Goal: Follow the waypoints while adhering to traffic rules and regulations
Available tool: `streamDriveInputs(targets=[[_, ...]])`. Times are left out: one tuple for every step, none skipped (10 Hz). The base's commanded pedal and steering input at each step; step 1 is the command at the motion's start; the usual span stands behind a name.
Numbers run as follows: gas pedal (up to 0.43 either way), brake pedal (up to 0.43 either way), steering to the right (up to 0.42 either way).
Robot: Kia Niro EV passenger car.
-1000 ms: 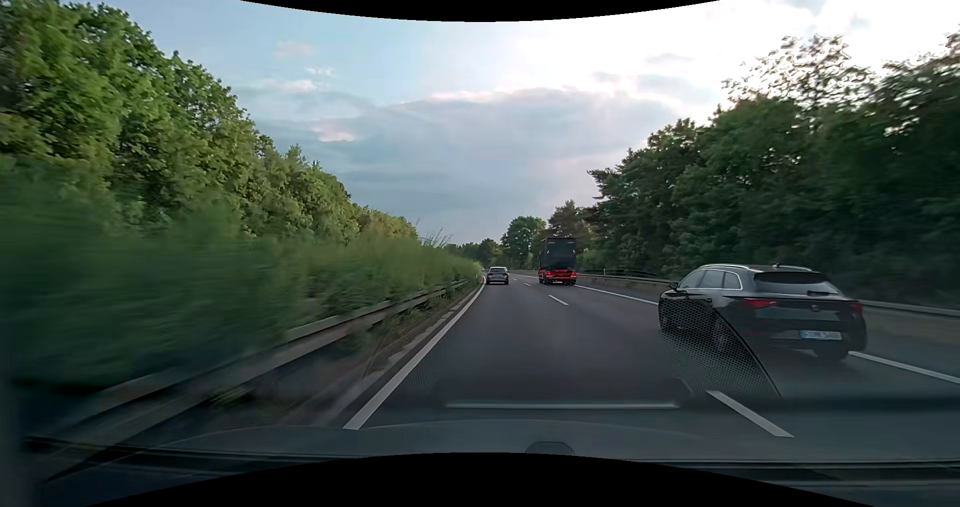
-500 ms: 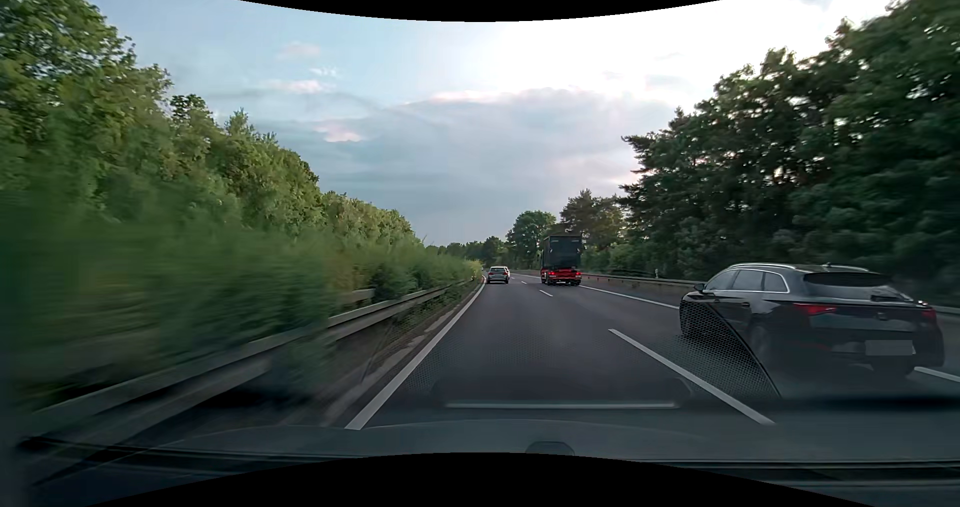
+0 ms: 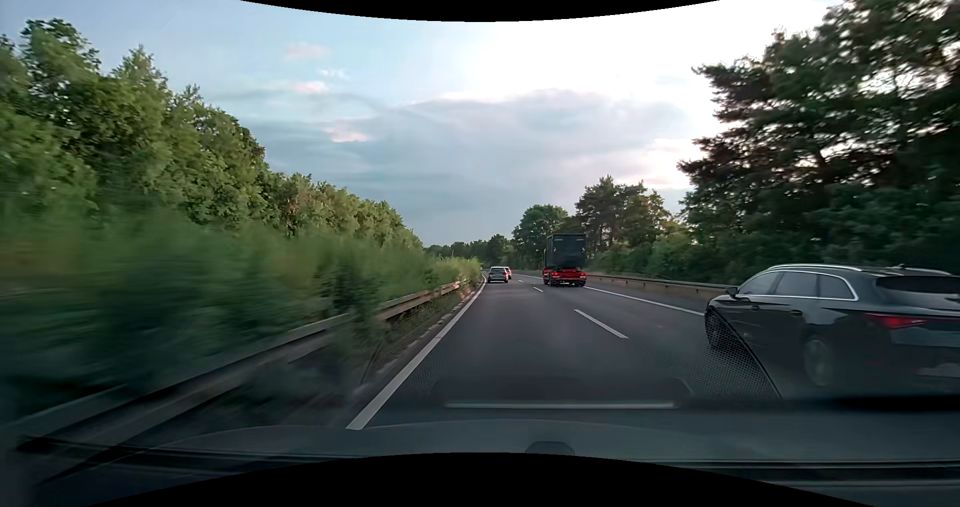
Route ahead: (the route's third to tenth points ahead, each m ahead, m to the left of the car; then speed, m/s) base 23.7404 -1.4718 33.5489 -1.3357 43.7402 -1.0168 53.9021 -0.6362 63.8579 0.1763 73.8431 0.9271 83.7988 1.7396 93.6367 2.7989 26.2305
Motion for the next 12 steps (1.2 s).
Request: streamDriveInputs(targets=[[0.28,0.0,-0.009],[0.28,0.0,-0.009],[0.28,0.0,-0.009],[0.28,0.0,-0.009],[0.28,0.0,-0.009],[0.28,0.0,-0.009],[0.28,0.0,-0.009],[0.28,0.0,-0.009],[0.28,0.0,-0.009],[0.28,0.0,-0.009],[0.28,0.0,-0.009],[0.28,0.0,-0.009]])
